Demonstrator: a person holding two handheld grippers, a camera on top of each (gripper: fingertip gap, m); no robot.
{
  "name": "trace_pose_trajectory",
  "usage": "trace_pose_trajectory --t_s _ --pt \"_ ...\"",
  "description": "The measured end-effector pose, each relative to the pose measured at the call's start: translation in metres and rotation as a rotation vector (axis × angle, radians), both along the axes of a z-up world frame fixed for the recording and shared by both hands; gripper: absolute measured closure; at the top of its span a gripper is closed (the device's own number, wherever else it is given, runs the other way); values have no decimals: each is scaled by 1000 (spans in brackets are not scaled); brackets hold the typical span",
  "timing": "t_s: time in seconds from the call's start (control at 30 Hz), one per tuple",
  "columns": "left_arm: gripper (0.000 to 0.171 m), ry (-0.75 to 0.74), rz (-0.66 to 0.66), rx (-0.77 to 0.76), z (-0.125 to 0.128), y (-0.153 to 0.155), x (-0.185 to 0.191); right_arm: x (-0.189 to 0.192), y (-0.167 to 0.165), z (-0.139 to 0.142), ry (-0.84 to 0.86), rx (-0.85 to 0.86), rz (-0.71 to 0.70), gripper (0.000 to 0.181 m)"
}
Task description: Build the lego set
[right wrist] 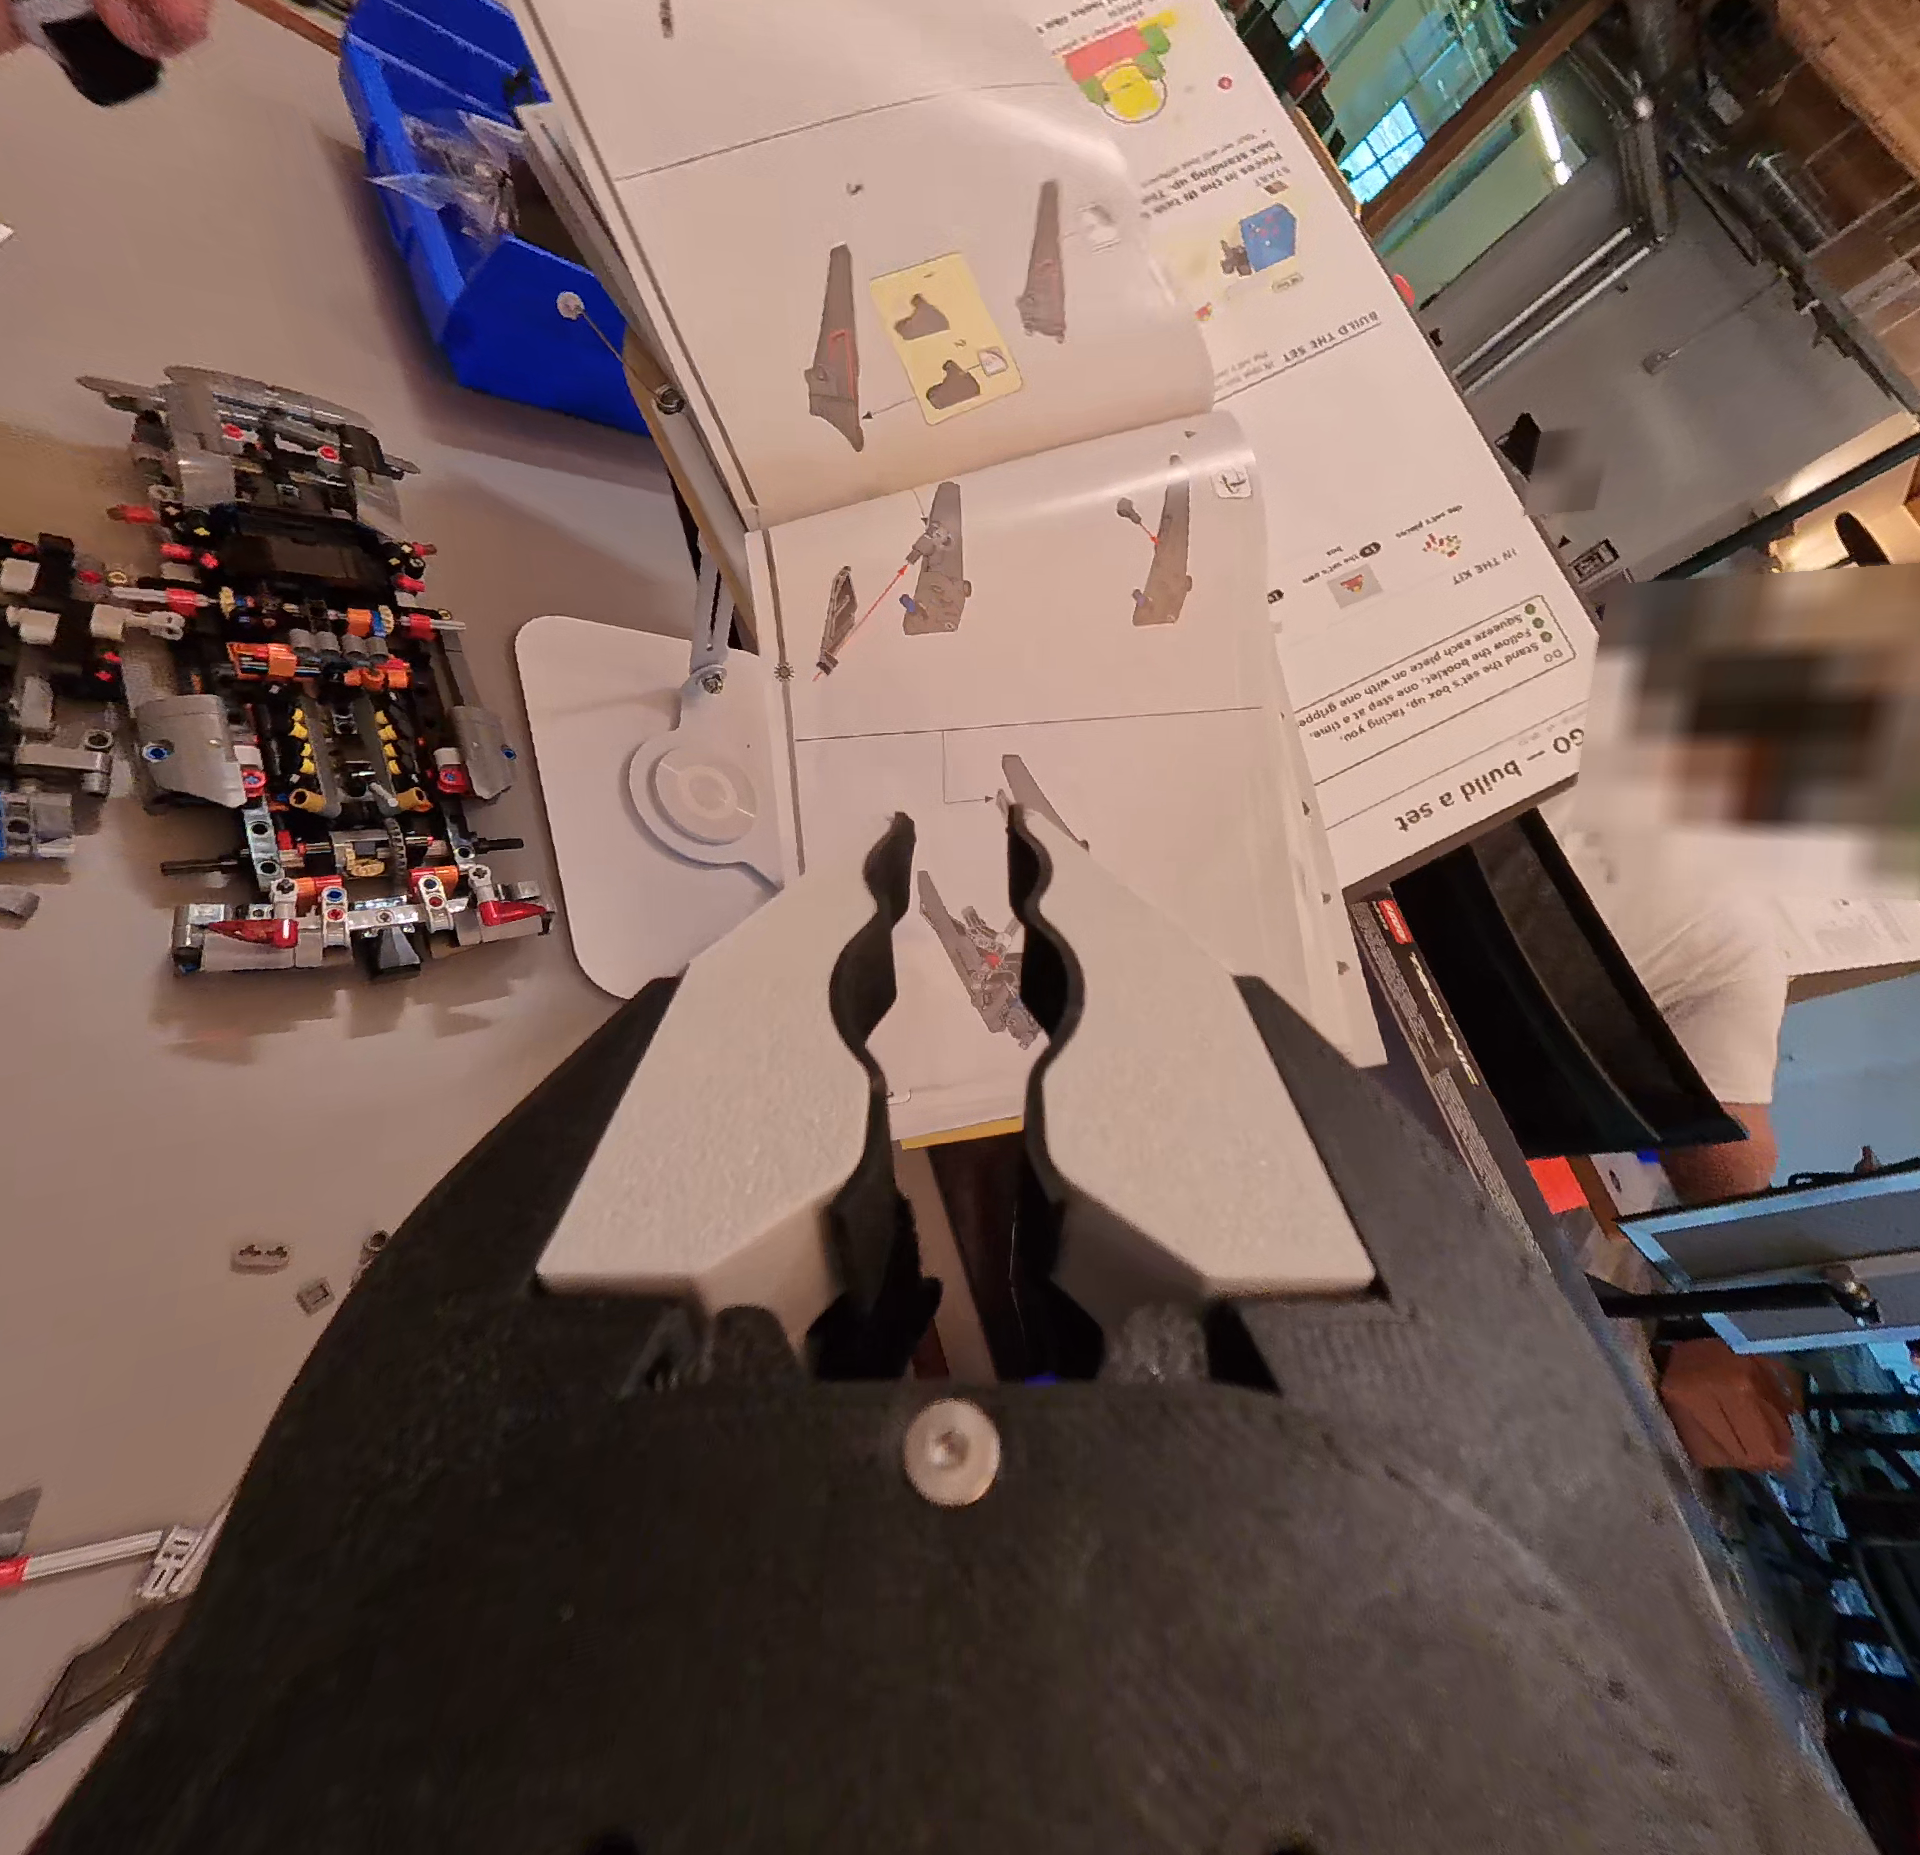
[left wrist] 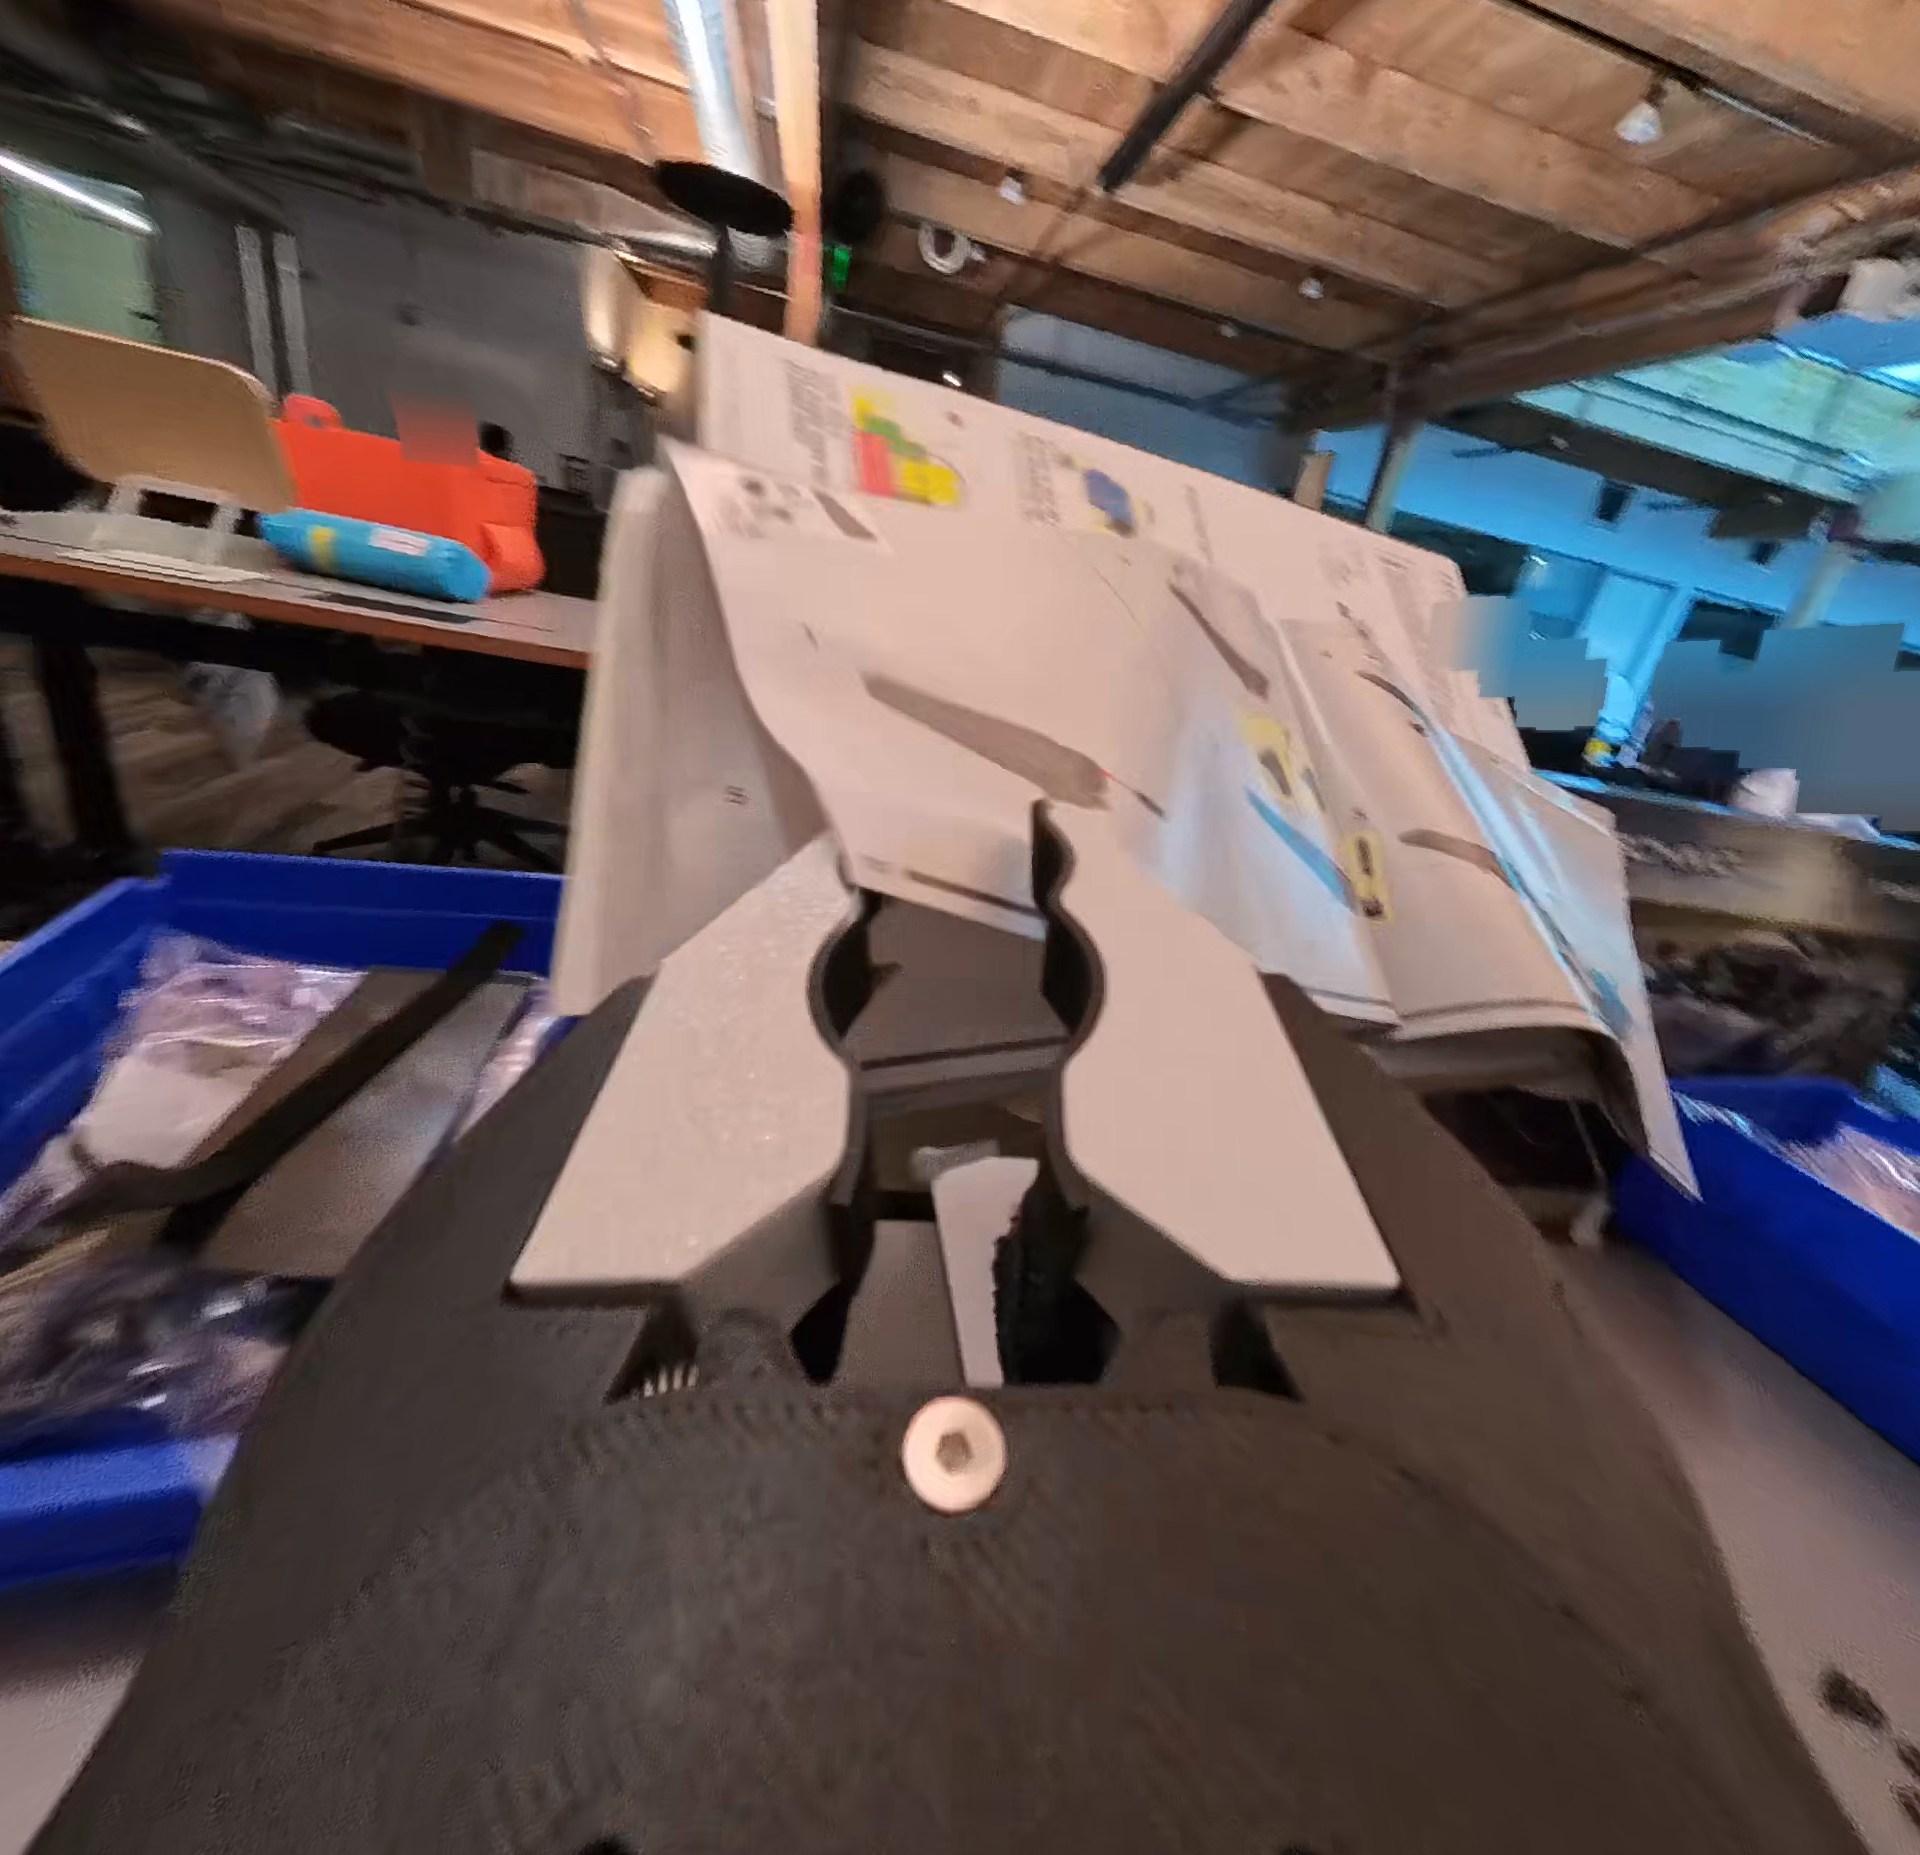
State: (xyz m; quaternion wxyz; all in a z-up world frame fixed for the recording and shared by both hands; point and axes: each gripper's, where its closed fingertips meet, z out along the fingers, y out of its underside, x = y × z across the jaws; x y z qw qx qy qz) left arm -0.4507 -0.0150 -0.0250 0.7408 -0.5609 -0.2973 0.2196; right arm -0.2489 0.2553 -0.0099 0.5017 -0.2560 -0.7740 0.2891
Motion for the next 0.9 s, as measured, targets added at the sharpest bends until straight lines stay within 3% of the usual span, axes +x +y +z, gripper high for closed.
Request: trace_pose_trajectory --t_s 0.07,0.13,0.2,0.27,0.33,0.4,0.53,0.6,0.73,0.9 --pt "126 46 90 10 13 -20 -1 -1 5 2 5 -15 -22 165" --pt "121 170 174 -76 32 -24 11 -1 9 2 4 -30 -39 165" --pt "124 354 194 -205 54 -4 38 -3 15 3 4 -46 -70 164" --pt "130 509 99 -353 62 41 71 -3 19 3 2 -62 -82 164" --pt "130 634 -61 -528 51 98 103 -3 22 3 0 -71 -93 164" --pt "124 723 -185 -748 20 150 122 -2 23 2 -2 -74 -92 164" --pt "125 960 -275 -1084 -29 214 139 0 24 3 1 -79 -89 163" --pt "132 974 -364 -1195 -52 231 143 1 26 4 4 -84 -91 163" --pt "143 933 -389 -1337 -73 239 126 2 29 5 7 -97 -92 163" --pt "167 866 -406 -1300 -71 237 121 2 29 3 3 -100 -89 162"
